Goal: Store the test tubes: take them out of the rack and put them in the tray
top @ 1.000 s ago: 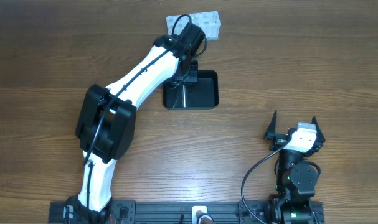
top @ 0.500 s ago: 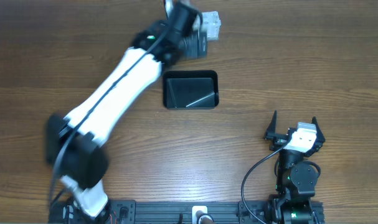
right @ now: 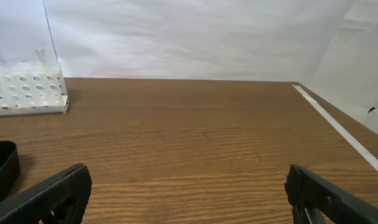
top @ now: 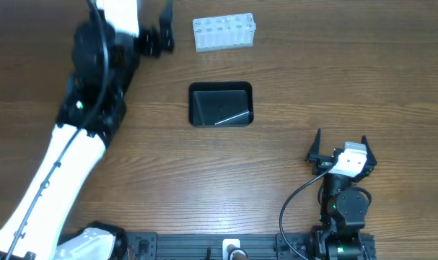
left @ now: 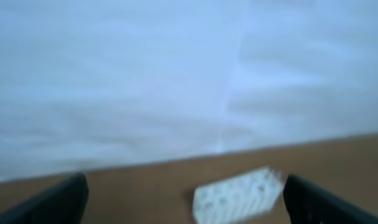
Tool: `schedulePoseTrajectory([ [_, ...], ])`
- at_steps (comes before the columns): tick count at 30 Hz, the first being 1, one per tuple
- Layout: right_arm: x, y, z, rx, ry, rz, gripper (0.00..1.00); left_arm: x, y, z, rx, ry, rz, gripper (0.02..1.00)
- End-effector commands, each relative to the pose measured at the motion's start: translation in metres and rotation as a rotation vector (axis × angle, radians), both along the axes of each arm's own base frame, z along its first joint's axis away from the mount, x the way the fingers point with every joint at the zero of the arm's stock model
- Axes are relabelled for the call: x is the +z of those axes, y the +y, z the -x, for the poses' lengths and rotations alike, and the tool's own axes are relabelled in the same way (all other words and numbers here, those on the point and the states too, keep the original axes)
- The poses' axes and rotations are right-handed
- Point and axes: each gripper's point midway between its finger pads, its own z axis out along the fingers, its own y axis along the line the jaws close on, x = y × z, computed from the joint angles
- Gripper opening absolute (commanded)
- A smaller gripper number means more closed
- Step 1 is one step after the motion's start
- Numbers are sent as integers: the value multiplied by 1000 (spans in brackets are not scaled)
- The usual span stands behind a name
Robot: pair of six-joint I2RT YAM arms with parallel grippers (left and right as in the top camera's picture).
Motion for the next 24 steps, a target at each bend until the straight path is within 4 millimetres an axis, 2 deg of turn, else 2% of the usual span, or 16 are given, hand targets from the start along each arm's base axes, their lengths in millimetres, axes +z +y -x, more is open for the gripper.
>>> schedulePoseTrajectory([
  [1,-2,-3,1,-18,2,1,991,-25,13,40,-84,-49,-90,1000],
  [7,-2,-3,1,-18,2,1,991,-42,42,85,-38,-87,-83,1000],
  [14,-2,-3,1,-18,2,1,991,-62,65,135,1,-158,-76,1000],
  [18,-2,-3,1,-18,2,1,991,-82,73,154,20,-179,-75,1000],
  [24,-2,-3,1,-18,2,1,991,-117,76,175,24,-210,-74,1000],
])
